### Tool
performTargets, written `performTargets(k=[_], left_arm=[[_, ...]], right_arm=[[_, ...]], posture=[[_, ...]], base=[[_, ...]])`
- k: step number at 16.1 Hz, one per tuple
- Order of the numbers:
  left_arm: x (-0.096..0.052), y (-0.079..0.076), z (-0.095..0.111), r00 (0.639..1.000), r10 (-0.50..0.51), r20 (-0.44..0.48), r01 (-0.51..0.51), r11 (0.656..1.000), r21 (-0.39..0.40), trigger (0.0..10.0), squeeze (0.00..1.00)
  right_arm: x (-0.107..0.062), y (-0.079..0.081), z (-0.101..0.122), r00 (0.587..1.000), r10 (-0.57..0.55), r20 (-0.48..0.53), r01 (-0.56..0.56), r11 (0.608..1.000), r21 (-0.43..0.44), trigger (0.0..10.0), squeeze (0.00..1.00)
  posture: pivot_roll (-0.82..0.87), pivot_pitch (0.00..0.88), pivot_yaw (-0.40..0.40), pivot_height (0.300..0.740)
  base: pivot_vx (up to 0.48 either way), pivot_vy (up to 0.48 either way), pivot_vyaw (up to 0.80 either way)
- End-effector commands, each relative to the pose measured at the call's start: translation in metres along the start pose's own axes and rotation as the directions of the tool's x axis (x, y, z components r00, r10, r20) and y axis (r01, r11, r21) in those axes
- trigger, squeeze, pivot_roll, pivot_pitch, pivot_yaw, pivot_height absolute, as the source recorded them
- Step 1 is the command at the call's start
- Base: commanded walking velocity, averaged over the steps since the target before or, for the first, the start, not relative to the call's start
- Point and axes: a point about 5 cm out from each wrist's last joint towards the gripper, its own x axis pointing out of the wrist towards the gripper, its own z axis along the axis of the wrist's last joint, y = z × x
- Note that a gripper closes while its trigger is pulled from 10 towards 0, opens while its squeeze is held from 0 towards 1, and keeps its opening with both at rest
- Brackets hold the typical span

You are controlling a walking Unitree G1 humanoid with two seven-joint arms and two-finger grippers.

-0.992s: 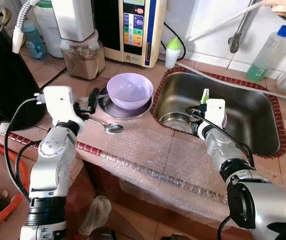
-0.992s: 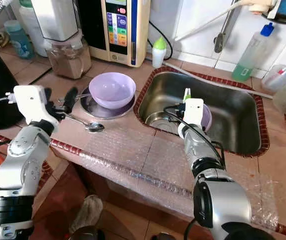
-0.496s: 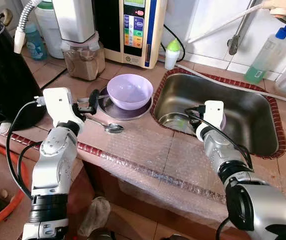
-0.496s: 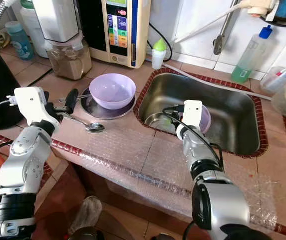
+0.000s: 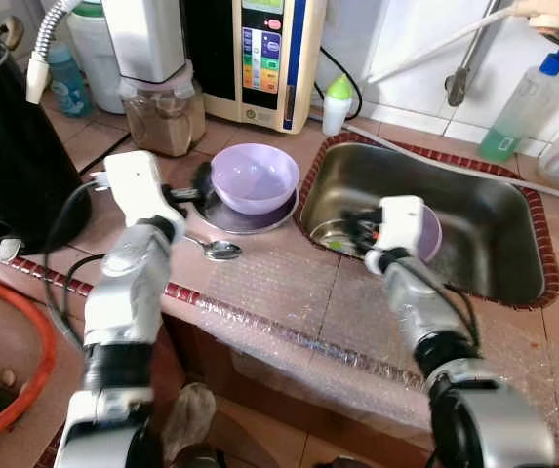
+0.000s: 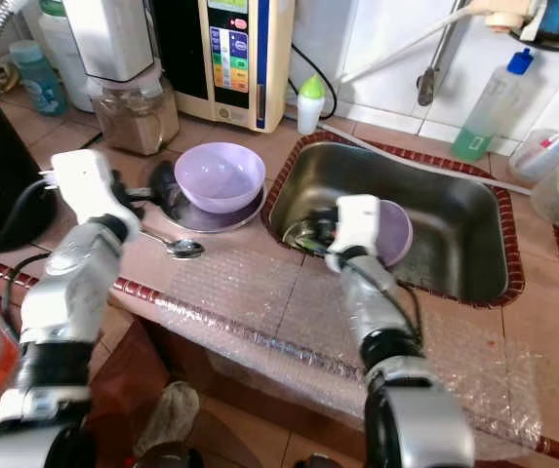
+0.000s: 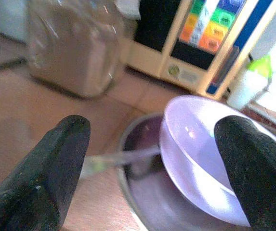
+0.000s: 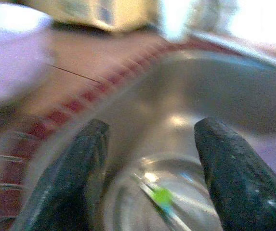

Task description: Kitchen organization

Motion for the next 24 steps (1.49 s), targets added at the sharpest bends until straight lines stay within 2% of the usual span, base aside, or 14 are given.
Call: performTargets(k=[1,3,4,5,6,7,8,10,11,12,13,15,24], left_arm=[[0.006,-0.007,-0.005,0.999,-0.011,-0.049,0.011,1.0,0.009,10.0,1.0],[0.018,-0.016,-0.007,0.998,-0.003,-0.068,0.002,1.0,-0.01,10.0,1.0],[0.021,-0.018,-0.005,0.998,-0.008,-0.067,0.005,0.999,-0.032,10.0,1.0],[0.025,-0.02,-0.003,0.997,-0.014,-0.076,0.009,0.998,-0.066,10.0,1.0],[0.028,-0.02,-0.003,0.996,-0.017,-0.089,0.01,0.997,-0.077,10.0,0.76],[0.031,-0.02,-0.004,0.994,-0.019,-0.103,0.01,0.996,-0.088,10.0,0.15],[0.035,-0.018,-0.007,0.99,-0.017,-0.141,0.0,0.993,-0.121,10.0,0.0],[0.039,-0.017,-0.01,0.986,-0.014,-0.169,-0.013,0.988,-0.156,10.0,0.0],[0.041,-0.016,-0.011,0.983,-0.009,-0.185,-0.024,0.985,-0.174,4.5,0.0],[0.044,-0.012,-0.013,0.977,0.006,-0.213,-0.044,0.983,-0.178,0.9,0.0],[0.045,-0.012,-0.013,0.976,0.004,-0.217,-0.044,0.983,-0.178,0.0,0.0],[0.049,-0.012,-0.01,0.974,-0.009,-0.225,-0.033,0.983,-0.182,0.0,0.0],[0.049,-0.007,-0.014,0.97,0.001,-0.242,-0.045,0.983,-0.177,0.0,0.0]], right_arm=[[-0.001,0.007,0.005,0.999,0.045,0.031,-0.043,0.997,-0.061,10.0,1.0],[-0.01,0.017,-0.002,0.995,0.09,0.029,-0.087,0.991,-0.099,10.0,1.0],[-0.013,0.018,-0.005,0.996,0.091,0.025,-0.089,0.992,-0.088,10.0,1.0],[-0.018,0.022,-0.007,0.993,0.112,0.023,-0.11,0.99,-0.091,10.0,0.4],[-0.023,0.027,-0.009,0.991,0.131,0.019,-0.129,0.987,-0.096,10.0,0.0],[-0.028,0.031,-0.011,0.989,0.146,0.016,-0.143,0.985,-0.1,10.0,0.0],[-0.034,0.038,-0.013,0.985,0.173,0.013,-0.17,0.979,-0.116,10.0,0.0],[-0.039,0.043,-0.016,0.984,0.18,0.004,-0.179,0.977,-0.116,10.0,0.0],[-0.042,0.045,-0.017,0.983,0.186,-0.001,-0.184,0.976,-0.119,10.0,0.0],[-0.046,0.049,-0.018,0.981,0.196,-0.012,-0.195,0.972,-0.131,10.0,0.0],[-0.046,0.049,-0.018,0.98,0.197,-0.013,-0.197,0.972,-0.129,10.0,0.0],[-0.049,0.052,-0.015,0.978,0.206,-0.018,-0.206,0.969,-0.138,10.0,0.0],[-0.045,0.049,-0.01,0.981,0.194,-0.026,-0.196,0.968,-0.158,10.0,0.0]], posture=[[0.05,0.0,0.011,0.74],[0.03,0.0,0.021,0.74],[0.02,0.0,0.026,0.74],[0.01,0.0,0.03,0.74],[0.0,0.0,0.034,0.74],[-0.01,0.0,0.039,0.74],[-0.01,0.003,0.042,0.74],[-0.03,0.008,0.047,0.74],[-0.03,0.008,0.047,0.74],[-0.03,0.008,0.047,0.74],[-0.03,0.007,0.048,0.74],[-0.03,0.0,0.047,0.74],[-0.02,0.0,0.032,0.74]], base=[[0.0,0.0,0.0],[0.0,0.0,0.0],[0.0,0.0,0.0],[0.0,0.0,0.0],[0.0,0.0,0.0],[0.0,0.0,0.0],[0.0,0.0,0.0],[0.0,0.0,0.0],[0.0,0.0,0.0],[0.0,0.0,0.0],[0.0,0.0,0.0],[0.0,0.0,0.0],[0.0,0.0,0.0]])
